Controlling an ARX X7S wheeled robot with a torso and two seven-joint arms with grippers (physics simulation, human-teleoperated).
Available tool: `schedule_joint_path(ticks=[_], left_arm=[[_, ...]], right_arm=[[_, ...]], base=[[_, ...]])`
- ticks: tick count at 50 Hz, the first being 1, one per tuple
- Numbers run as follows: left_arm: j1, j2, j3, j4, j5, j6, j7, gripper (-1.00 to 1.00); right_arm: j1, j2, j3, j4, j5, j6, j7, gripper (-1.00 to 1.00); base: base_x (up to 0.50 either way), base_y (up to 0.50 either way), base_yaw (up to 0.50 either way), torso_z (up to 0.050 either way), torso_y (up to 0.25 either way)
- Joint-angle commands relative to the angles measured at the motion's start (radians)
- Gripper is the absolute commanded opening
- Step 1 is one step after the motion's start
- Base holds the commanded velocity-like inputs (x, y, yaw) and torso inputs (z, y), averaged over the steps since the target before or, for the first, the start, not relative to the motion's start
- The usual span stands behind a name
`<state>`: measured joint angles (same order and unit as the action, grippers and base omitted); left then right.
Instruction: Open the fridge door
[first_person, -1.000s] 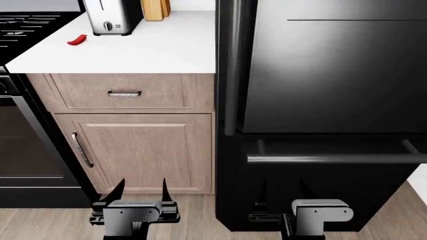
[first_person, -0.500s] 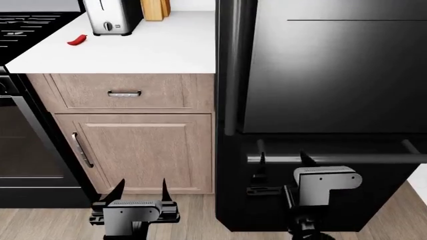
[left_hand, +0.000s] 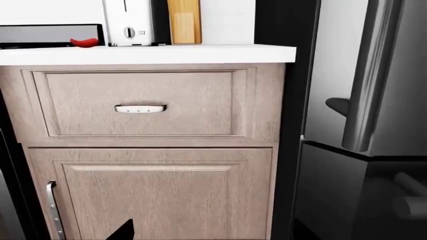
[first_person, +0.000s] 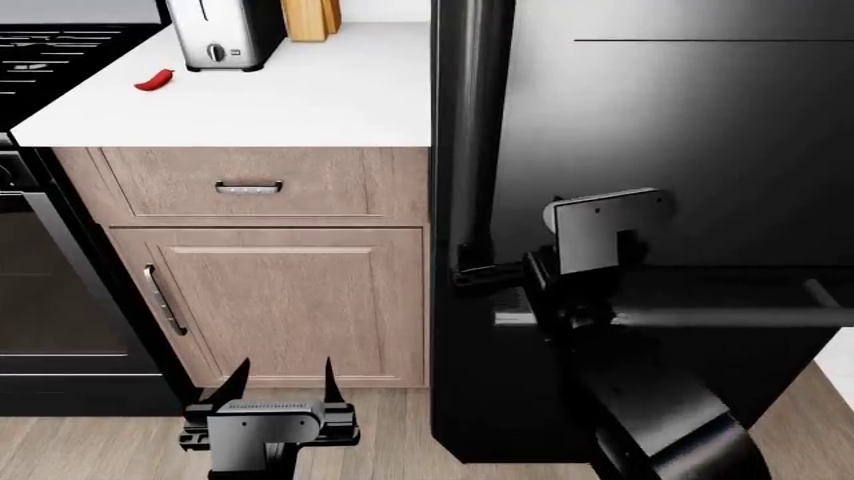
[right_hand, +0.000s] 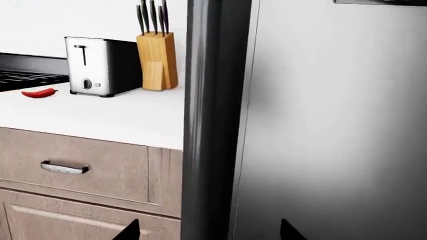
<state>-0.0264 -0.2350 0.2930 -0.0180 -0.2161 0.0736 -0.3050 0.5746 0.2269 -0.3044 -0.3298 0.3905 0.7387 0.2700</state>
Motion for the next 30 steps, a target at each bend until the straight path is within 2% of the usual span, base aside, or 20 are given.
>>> schedule_joint_path(ticks=[1,30], left_arm=[[-0.001,-0.002,0.006,-0.004,-0.002,0.003,-0.006,1.00],[-0.006,-0.012,0.015,-0.004,-0.014,0.001,-0.016,1.00]], right_arm=[[0.175,-0.049,-0.027,0.121,0.028,0.060,-0.041,1.00],[0.424,-0.133,-0.048,0.585,0.024,-0.061,-0.142,1.00]], base=[[0.00,0.00,0.00,0.000,0.000],[0.00,0.00,0.00,0.000,0.000]])
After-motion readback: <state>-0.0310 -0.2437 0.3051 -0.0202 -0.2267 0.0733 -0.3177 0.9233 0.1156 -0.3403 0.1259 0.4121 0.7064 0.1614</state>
